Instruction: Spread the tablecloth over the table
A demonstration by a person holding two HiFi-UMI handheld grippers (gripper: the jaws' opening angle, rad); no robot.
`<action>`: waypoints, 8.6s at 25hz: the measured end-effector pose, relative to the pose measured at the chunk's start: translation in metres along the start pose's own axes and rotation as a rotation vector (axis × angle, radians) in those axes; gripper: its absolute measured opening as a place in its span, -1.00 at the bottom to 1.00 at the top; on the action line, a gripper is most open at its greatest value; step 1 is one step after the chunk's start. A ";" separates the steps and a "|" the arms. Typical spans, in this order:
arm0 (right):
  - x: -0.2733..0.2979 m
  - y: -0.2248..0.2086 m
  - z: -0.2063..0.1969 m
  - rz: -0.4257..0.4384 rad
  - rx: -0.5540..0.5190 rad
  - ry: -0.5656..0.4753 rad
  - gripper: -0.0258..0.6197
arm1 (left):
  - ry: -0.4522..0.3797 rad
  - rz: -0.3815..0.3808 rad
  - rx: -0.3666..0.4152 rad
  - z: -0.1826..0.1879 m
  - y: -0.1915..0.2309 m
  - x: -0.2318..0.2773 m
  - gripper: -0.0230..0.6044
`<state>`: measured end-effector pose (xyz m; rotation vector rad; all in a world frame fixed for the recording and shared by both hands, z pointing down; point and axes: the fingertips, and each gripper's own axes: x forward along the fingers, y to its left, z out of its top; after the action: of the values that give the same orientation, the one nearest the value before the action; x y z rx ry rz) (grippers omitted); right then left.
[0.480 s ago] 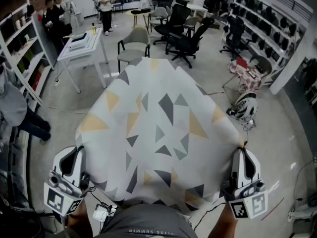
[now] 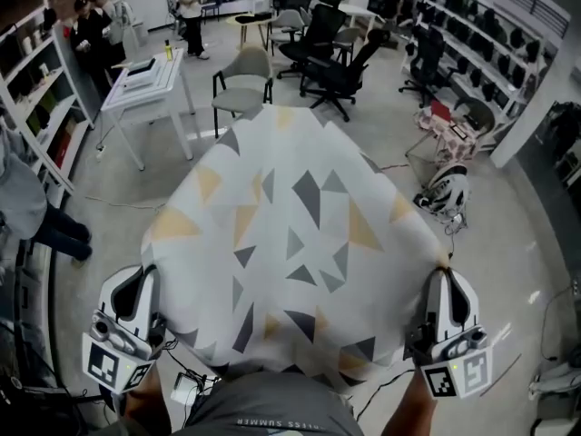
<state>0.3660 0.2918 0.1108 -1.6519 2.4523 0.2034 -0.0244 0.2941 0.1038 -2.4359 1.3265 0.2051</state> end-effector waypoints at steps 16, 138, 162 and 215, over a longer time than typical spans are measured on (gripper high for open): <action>0.057 0.091 -0.009 -0.031 0.003 0.027 -0.89 | -0.014 -0.042 -0.043 -0.026 0.098 -0.029 -0.93; 0.307 -0.122 -0.741 -0.294 0.309 1.340 -0.81 | 1.295 0.030 -0.101 -0.802 0.376 0.175 -0.88; 0.188 -0.016 -0.754 -0.286 0.145 1.441 -0.60 | 0.786 0.068 -1.080 -0.802 0.328 0.064 0.01; 0.176 0.069 -0.763 -0.179 0.094 1.571 -0.84 | 1.012 -0.280 -1.028 -0.608 0.228 -0.039 -0.72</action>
<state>0.1836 -0.0022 0.8168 -2.3949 2.8672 -1.8453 -0.2621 -0.0176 0.6225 -3.8512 1.3520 -0.6929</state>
